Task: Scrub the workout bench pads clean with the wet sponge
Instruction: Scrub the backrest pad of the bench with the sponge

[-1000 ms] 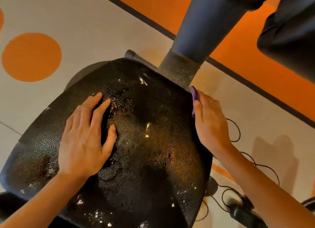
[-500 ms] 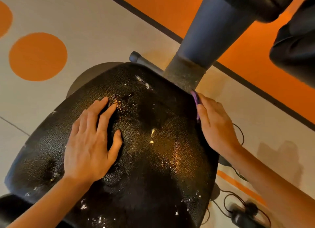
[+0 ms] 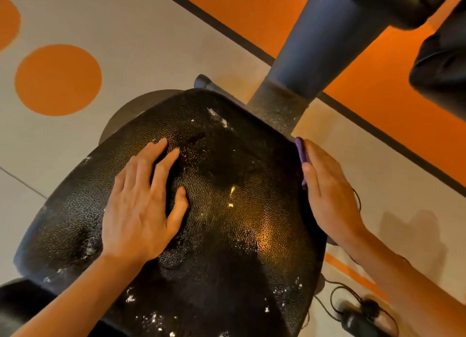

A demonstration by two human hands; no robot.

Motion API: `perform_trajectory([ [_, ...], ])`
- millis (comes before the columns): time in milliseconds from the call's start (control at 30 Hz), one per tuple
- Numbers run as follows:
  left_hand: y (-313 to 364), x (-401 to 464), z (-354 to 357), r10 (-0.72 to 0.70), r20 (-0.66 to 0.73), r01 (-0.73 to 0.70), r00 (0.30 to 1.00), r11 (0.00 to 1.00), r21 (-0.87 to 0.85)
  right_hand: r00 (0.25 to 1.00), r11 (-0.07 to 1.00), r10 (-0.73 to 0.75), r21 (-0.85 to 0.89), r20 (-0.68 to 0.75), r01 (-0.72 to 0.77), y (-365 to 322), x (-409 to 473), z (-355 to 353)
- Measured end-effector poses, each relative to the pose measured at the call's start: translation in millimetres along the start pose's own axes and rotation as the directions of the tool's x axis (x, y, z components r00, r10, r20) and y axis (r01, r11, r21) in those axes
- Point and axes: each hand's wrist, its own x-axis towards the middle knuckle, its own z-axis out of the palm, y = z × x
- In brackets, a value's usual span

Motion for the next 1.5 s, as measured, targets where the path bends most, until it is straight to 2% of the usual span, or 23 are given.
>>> perform_trajectory([
  [67,1.0,0.8,0.9,-0.004,-0.002,0.004,1.000,1.000,-0.009,1.000,0.998,-0.003,-0.065,-0.004,0.002,-22.2,26.2,11.4],
  [133,0.1,0.2,-0.3,-0.001,-0.008,0.001,1.000,1.000,-0.016,0.993,0.988,-0.118,-0.101,0.023,0.120,-63.1,80.1,39.6],
  [233,0.2,-1.2,1.4,0.002,-0.015,-0.003,1.000,1.000,-0.002,0.985,0.979,-0.171,-0.105,0.024,0.172,-106.4,126.8,66.1],
  [333,-0.1,-0.6,1.1,-0.001,-0.015,0.001,1.000,1.000,-0.006,0.972,0.957,-0.233,-0.169,0.034,0.236,-97.1,65.1,64.3],
  [433,0.0,-1.7,0.1,-0.003,-0.019,0.003,1.000,1.000,-0.018,0.945,0.919,-0.301,-0.227,0.128,0.323,-85.5,-26.9,47.7],
  [500,-0.4,-1.5,-0.2,0.004,-0.029,-0.004,1.000,1.000,-0.024,0.936,0.901,-0.318,-0.260,0.152,0.348,-82.5,-8.7,49.2],
  [633,-1.1,-0.6,1.0,-0.003,-0.017,0.002,1.000,1.000,-0.010,0.985,0.954,-0.167,-0.249,0.032,0.169,-116.2,94.9,64.7],
  [700,-1.2,-0.5,1.0,-0.004,-0.016,0.004,1.000,1.000,-0.008,0.989,0.962,-0.149,-0.230,0.011,0.148,-119.5,79.4,72.8],
  [833,-1.2,-0.9,0.2,-0.009,-0.019,0.009,1.000,1.000,-0.007,0.937,0.903,-0.299,-0.263,0.180,0.339,-107.5,-45.0,60.7],
  [900,-0.9,-0.6,-0.4,-0.011,-0.023,0.011,1.000,1.000,-0.010,0.917,0.878,-0.346,-0.277,0.198,0.391,-99.0,-32.5,61.2],
  [1033,-1.2,-0.2,0.4,-0.008,-0.025,0.008,1.000,1.000,-0.007,0.981,0.933,-0.194,-0.305,0.017,0.190,-120.8,66.3,73.2],
  [1100,-1.2,0.3,0.6,-0.004,-0.030,0.003,1.000,1.000,-0.015,0.987,0.945,-0.163,-0.287,0.008,0.159,-122.8,49.1,76.8],
  [1233,-2.0,-0.3,0.0,-0.003,-0.033,0.002,0.999,0.999,-0.032,0.933,0.873,-0.289,-0.341,0.215,0.349,-106.3,-72.4,58.2],
  [1300,-1.9,-0.3,0.0,0.006,-0.035,-0.007,0.999,0.999,-0.034,0.920,0.861,-0.310,-0.339,0.239,0.378,-95.6,-50.9,56.7],
  [1433,-3.1,-0.9,1.4,0.010,-0.051,-0.012,0.999,1.000,-0.026,0.997,0.947,-0.074,-0.315,-0.031,0.061,-118.6,70.3,66.5],
  [1500,-3.1,-0.6,1.4,0.010,-0.055,-0.012,0.998,1.000,-0.025,0.997,0.960,-0.045,-0.278,-0.063,0.025,-119.5,63.8,73.8],
])
